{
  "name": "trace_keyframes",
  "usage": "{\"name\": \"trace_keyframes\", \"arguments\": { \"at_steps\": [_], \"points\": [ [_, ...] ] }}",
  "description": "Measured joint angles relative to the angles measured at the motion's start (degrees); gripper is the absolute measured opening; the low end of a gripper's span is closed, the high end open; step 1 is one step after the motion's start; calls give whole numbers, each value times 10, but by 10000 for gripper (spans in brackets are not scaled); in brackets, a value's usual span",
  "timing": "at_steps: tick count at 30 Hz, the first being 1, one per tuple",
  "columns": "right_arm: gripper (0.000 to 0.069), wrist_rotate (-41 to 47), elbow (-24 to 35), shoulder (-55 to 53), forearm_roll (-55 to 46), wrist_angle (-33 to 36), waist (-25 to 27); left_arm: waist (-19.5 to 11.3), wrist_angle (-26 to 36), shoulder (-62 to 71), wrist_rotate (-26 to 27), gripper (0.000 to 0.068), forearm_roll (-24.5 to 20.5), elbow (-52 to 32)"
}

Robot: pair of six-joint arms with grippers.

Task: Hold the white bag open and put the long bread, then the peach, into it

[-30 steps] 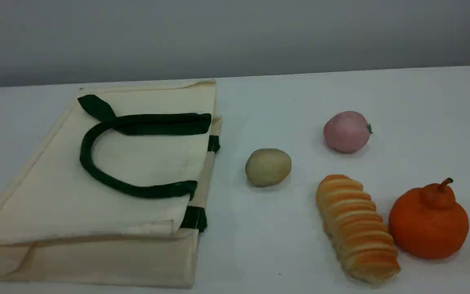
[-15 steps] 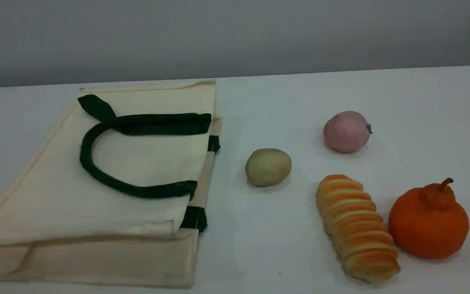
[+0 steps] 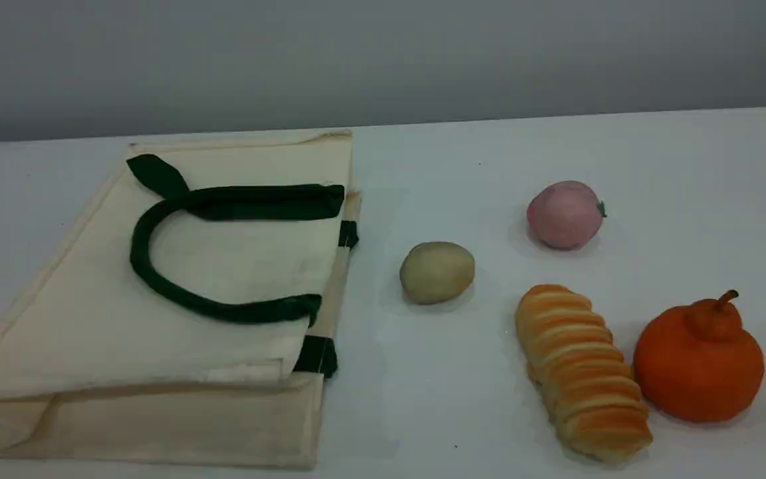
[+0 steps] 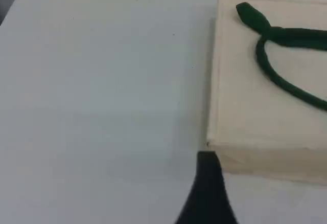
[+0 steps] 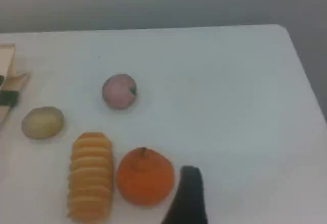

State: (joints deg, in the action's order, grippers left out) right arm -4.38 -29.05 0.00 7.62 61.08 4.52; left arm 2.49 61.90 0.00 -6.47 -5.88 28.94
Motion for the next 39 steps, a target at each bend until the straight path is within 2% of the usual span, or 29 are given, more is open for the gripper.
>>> {"name": "trace_keyframes", "arguments": {
  "at_steps": [27, 32, 39],
  "points": [
    [585, 0, 0, 0, 0, 0, 0, 1, 0, 0, 8, 503, -4, -1],
    [585, 14, 0, 0, 3, -2, 0, 30, -2, 0, 20, 503, -21, -1],
    [585, 25, -27, -51, 15, -32, 0, 61, -3, 46, -41, 503, -78, 0]
  ]
}}
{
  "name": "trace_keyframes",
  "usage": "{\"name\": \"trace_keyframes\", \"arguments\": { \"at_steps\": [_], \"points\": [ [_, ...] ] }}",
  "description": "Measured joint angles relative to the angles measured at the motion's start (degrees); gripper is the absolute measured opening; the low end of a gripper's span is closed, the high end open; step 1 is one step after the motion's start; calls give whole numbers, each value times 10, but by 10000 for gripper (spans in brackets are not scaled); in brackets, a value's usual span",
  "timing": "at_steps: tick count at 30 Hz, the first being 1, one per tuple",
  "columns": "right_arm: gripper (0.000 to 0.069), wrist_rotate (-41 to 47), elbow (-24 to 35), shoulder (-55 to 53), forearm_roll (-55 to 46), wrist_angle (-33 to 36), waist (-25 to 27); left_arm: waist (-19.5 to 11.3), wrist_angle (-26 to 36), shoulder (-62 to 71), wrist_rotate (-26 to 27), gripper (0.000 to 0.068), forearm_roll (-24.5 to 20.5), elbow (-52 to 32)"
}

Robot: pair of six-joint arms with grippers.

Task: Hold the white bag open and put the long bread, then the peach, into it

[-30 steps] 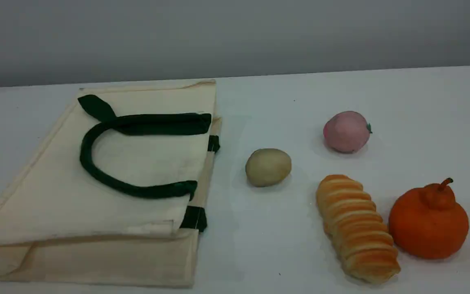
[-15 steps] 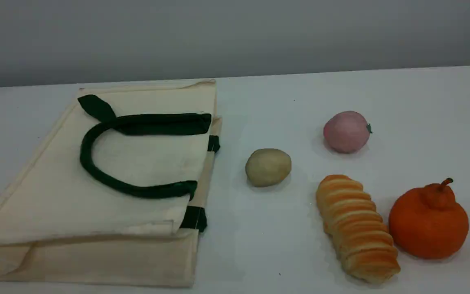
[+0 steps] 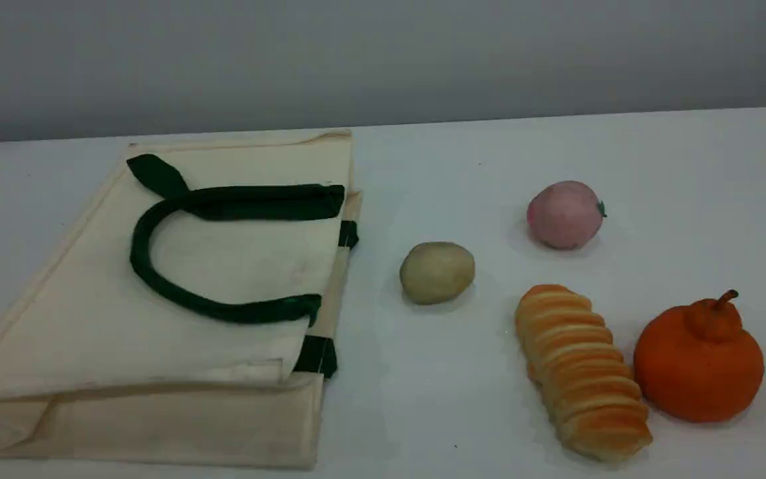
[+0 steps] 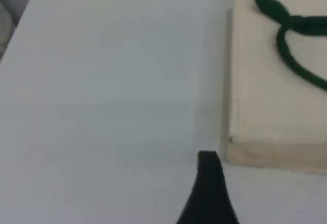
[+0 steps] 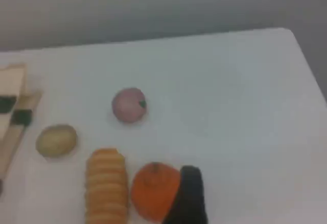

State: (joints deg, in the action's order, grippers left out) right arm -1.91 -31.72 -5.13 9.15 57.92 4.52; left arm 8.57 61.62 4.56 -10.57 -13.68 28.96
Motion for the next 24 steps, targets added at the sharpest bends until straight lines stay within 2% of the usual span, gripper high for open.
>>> {"name": "trace_keyframes", "arguments": {
  "at_steps": [3, 8, 17, 24],
  "points": [
    [585, 2, -28, -39, 9, -28, 0, 18, 0, 45, -21, 503, -27, 16],
    [585, 2, -88, -122, 29, -52, 0, 48, -23, 141, -39, 503, -40, 73],
    [585, 2, -210, -299, 46, -53, 0, 48, -51, 333, -49, 503, -46, 175],
    [585, 1, -229, -424, 46, -56, 0, 48, -70, 490, -49, 503, -56, 227]
  ]
}}
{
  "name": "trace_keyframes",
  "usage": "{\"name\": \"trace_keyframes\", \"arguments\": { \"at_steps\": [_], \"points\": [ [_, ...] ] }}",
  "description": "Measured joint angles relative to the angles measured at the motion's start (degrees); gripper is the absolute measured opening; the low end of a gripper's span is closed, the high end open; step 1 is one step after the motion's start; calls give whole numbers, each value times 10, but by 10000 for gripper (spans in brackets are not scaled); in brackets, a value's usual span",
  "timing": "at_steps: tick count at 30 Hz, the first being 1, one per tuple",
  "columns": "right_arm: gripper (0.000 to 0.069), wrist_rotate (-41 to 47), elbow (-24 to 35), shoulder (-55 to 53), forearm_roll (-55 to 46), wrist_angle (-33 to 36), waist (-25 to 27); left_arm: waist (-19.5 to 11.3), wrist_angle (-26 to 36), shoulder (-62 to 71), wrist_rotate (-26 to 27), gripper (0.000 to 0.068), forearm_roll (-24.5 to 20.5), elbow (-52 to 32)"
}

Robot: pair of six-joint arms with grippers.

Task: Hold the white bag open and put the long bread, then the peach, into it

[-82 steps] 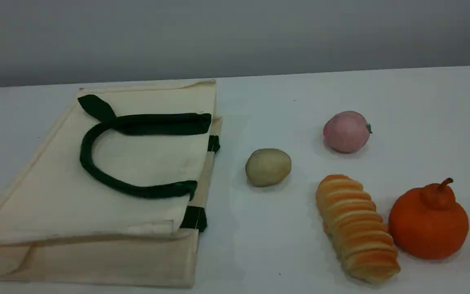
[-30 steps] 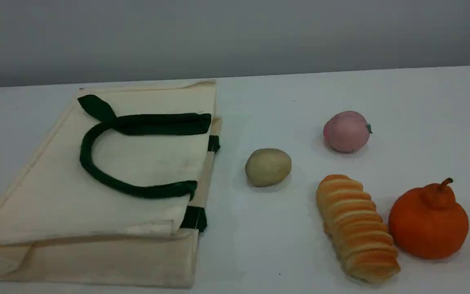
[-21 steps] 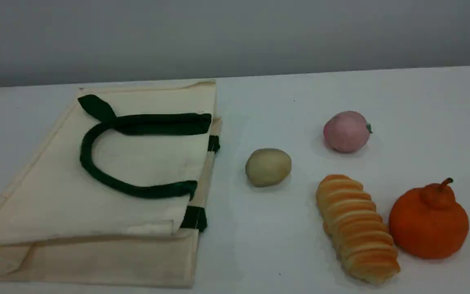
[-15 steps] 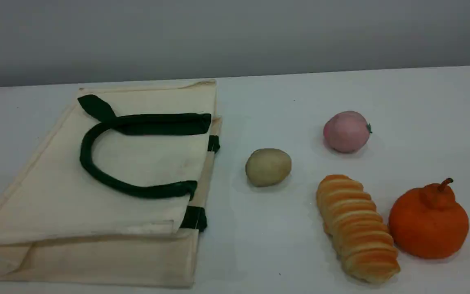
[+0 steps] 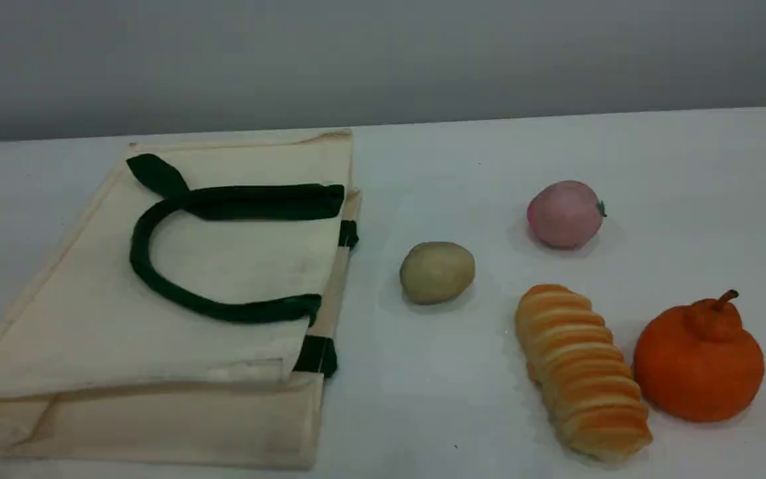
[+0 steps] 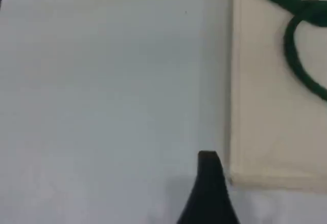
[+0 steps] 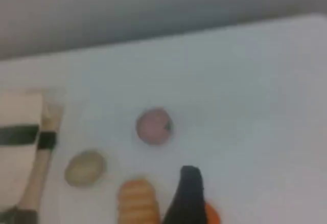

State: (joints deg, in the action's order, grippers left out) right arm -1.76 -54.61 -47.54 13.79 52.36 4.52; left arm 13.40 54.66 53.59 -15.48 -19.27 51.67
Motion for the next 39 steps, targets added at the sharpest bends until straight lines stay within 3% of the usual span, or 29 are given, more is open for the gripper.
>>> {"name": "trace_keyframes", "arguments": {
  "at_steps": [8, 23, 28, 34, 39],
  "points": [
    [585, -6, 0, -119, -1, -25, 0, -1, -50, 133, -11, 503, -2, 47],
    [585, -68, -1, -243, 8, -96, 0, -1, -83, 358, -32, 503, 19, 142],
    [585, -80, -2, -282, 15, -120, 0, -1, -107, 430, -32, 503, 20, 148],
    [584, -80, -5, -327, 17, -146, 0, -1, -143, 503, -32, 503, 54, 155],
    [584, -80, -38, -361, 26, -139, 0, -1, -166, 546, -32, 503, 59, 159]
  ]
}}
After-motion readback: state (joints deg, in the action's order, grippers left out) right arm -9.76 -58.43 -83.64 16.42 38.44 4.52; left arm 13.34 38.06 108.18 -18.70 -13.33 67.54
